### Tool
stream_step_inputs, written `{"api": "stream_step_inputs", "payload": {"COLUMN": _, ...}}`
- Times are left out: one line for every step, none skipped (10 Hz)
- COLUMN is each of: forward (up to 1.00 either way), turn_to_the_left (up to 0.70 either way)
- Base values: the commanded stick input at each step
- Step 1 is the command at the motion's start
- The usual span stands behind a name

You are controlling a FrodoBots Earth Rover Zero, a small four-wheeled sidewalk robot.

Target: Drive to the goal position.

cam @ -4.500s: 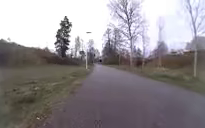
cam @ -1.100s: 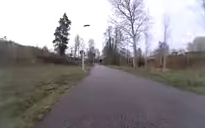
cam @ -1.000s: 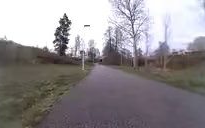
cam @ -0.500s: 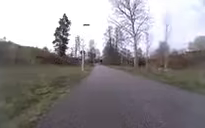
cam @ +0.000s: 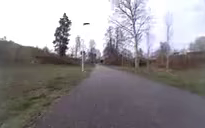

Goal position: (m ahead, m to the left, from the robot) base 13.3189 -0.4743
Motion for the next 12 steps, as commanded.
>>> {"api": "stream_step_inputs", "payload": {"forward": 0.70, "turn_to_the_left": 0.00}}
{"api": "stream_step_inputs", "payload": {"forward": 0.70, "turn_to_the_left": 0.00}}
{"api": "stream_step_inputs", "payload": {"forward": 0.70, "turn_to_the_left": 0.00}}
{"api": "stream_step_inputs", "payload": {"forward": 0.70, "turn_to_the_left": 0.00}}
{"api": "stream_step_inputs", "payload": {"forward": 0.70, "turn_to_the_left": 0.00}}
{"api": "stream_step_inputs", "payload": {"forward": 0.70, "turn_to_the_left": 0.00}}
{"api": "stream_step_inputs", "payload": {"forward": 0.70, "turn_to_the_left": 0.00}}
{"api": "stream_step_inputs", "payload": {"forward": 0.70, "turn_to_the_left": 0.00}}
{"api": "stream_step_inputs", "payload": {"forward": 0.70, "turn_to_the_left": 0.00}}
{"api": "stream_step_inputs", "payload": {"forward": 0.70, "turn_to_the_left": 0.00}}
{"api": "stream_step_inputs", "payload": {"forward": 0.70, "turn_to_the_left": 0.00}}
{"api": "stream_step_inputs", "payload": {"forward": 0.70, "turn_to_the_left": 0.00}}
